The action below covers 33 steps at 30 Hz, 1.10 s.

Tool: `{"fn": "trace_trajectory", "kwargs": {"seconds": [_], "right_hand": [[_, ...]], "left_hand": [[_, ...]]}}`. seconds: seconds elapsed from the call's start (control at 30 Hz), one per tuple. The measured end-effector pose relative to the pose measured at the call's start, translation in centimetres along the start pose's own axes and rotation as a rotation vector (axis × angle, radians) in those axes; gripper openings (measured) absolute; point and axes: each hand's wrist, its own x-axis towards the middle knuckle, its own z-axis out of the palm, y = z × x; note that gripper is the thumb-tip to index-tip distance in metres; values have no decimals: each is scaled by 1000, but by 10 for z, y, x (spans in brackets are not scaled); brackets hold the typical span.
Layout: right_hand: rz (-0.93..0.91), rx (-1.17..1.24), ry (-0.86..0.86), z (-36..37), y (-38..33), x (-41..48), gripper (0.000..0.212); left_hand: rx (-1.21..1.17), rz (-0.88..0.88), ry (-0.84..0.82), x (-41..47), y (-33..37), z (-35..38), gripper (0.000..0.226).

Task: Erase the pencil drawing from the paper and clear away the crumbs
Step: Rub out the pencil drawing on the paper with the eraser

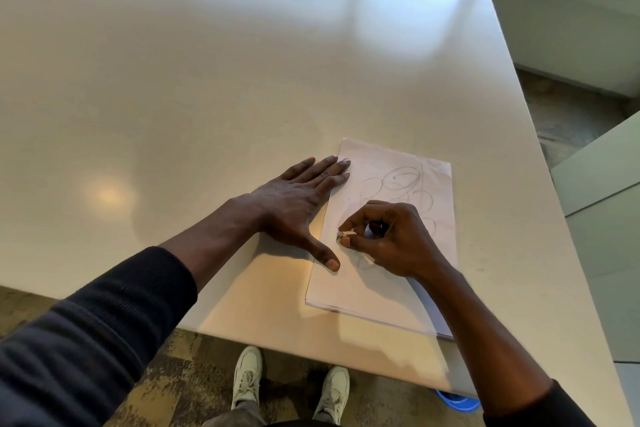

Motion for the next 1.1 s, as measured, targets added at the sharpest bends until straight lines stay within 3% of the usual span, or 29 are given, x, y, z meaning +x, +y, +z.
{"fn": "trace_trajectory", "kwargs": {"seconds": [0.1, 0.3, 0.5, 0.63, 0.8, 0.97, 1.1], "right_hand": [[11, -11, -5, -6, 2, 5, 22], [118, -150, 256, -9, 11, 34, 15], [96, -47, 114, -18, 16, 35, 19], [174, -101, 230, -14, 16, 43, 16], [101, -24, 47, -21, 19, 33, 17], [218, -122, 290, -16, 19, 32, 16], [98, -57, 168, -9, 12, 22, 23]], "left_hand": [[-10, 5, 1, -1, 0, 0, 158], [-18, 5, 8, -1, 1, -1, 157], [-24, 4, 17, -2, 2, -2, 157], [-26, 5, 20, -3, 2, -2, 156], [-19, 5, 23, -3, 2, -3, 157], [-13, -6, 23, -3, 3, -3, 157], [1, -5, 15, -2, 2, -2, 157]]}}
